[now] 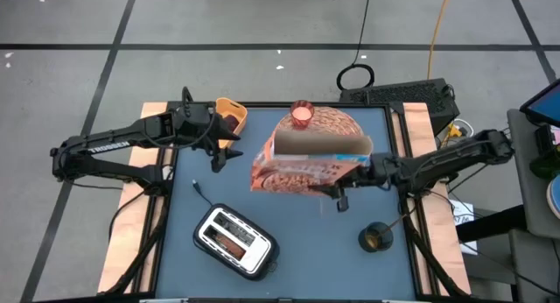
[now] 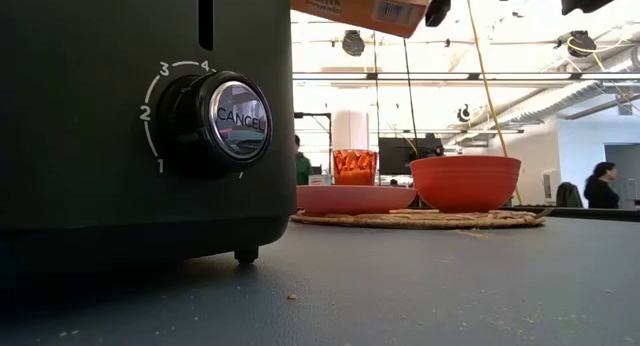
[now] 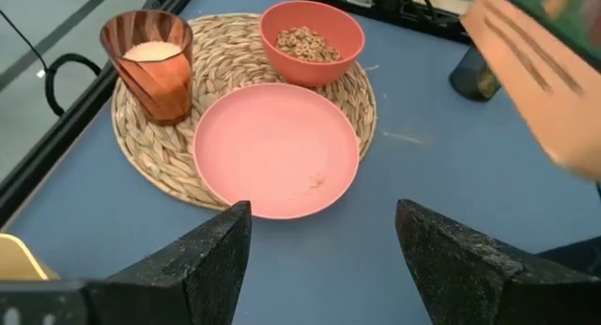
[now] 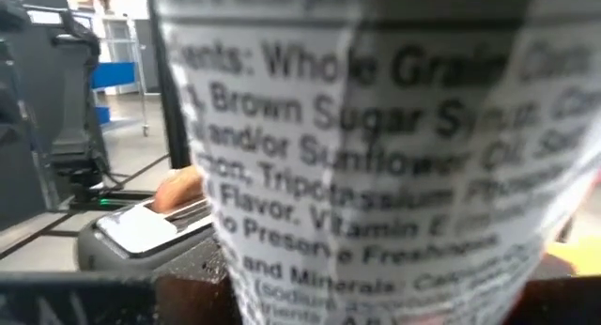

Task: Arrange a breakfast setting
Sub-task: Pour the cereal from the cereal box into the red bowl

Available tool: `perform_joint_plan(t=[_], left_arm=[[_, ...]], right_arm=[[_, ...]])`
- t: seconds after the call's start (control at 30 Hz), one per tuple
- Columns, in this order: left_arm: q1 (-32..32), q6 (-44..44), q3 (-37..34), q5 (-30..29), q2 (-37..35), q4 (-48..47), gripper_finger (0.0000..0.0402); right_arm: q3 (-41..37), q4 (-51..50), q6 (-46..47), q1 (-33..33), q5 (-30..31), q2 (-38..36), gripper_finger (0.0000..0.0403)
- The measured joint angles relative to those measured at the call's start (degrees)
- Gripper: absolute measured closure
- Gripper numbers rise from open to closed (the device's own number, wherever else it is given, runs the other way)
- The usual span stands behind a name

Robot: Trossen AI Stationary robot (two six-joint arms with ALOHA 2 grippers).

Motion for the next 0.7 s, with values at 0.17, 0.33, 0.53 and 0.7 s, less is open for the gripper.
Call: perform_joint_plan(t=[0.17, 0.33, 0.53, 0.7], left_arm=[[0.0, -3.4, 0.0, 0.0, 0.0, 0.0, 0.0135], [0.0, -4.9, 0.0, 0.0, 0.0, 0.1, 0.0135], [0.0, -6.4, 0.0, 0.0, 0.0, 1.2, 0.0135], [-0.2, -6.4, 0.0, 0.0, 0.0, 1.4, 0.0135]], right_arm=[[0.0, 4.4, -0.2, 5.6, 4.8, 5.7, 0.0207], [0.0, 5.4, -2.5, 9.7, 12.6, 10.3, 0.0207], [0.0, 4.9, -3.5, 11.7, 16.3, 14.5, 0.0207], [0.0, 4.4, -3.4, 11.8, 16.3, 17.7, 0.0207]])
